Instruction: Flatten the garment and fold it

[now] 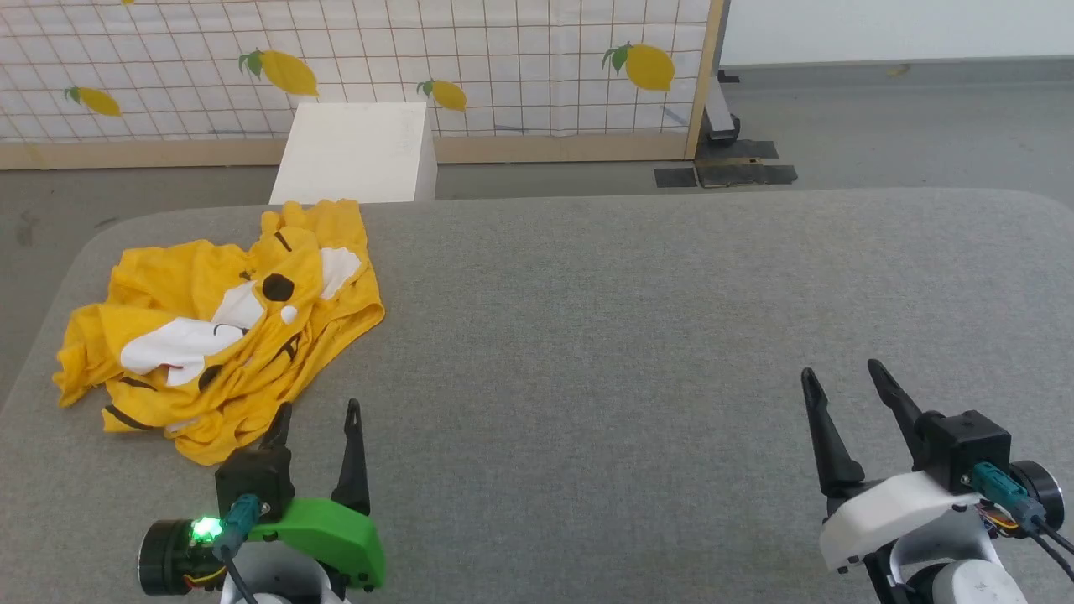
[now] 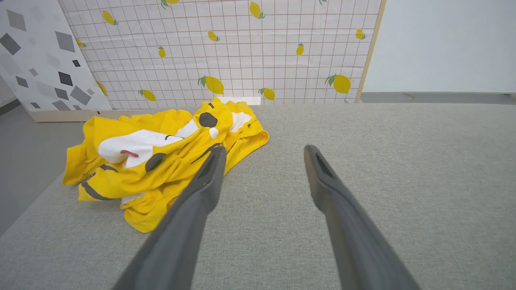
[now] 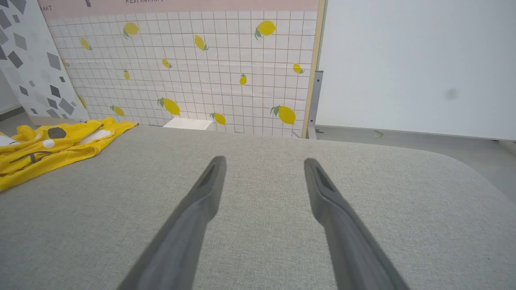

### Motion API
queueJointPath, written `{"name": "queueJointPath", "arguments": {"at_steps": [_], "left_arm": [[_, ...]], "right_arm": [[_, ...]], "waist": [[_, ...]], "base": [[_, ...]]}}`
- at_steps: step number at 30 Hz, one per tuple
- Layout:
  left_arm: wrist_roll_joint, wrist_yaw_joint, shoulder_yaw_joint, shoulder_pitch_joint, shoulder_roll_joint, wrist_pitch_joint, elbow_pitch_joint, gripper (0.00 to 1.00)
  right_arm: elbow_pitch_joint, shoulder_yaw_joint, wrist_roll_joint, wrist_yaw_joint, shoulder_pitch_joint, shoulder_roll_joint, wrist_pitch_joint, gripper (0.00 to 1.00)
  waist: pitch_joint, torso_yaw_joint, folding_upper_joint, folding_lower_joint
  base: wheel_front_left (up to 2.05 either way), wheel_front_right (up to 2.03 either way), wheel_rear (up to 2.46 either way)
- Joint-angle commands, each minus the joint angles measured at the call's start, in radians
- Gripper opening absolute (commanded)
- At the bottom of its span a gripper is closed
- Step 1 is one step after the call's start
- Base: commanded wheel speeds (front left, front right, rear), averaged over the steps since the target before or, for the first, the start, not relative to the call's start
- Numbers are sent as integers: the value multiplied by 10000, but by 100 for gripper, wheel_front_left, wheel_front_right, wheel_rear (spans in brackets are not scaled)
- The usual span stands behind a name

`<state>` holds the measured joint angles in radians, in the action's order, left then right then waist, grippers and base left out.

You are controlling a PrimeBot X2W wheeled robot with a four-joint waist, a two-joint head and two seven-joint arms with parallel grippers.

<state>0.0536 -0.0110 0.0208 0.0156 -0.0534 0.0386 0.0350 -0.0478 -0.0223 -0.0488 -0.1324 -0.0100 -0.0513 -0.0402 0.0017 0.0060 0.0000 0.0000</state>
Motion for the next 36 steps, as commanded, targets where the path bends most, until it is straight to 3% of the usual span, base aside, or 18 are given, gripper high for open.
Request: {"name": "queueJointPath", "arguments": {"at_steps": [1,36], "left_arm": [[139,-81,26,23,6,141,59,100],[719,-368,-114,324,12,859,403,100]], "right_arm": [[-70,-24,-112,3,156,2,-113,100],[-910,14,-719,8,371,5,-836,100]], "waist": [[-6,56,0,0],[-90,2551,0,0]], "base": [[0,0,0],[0,0,0]]}}
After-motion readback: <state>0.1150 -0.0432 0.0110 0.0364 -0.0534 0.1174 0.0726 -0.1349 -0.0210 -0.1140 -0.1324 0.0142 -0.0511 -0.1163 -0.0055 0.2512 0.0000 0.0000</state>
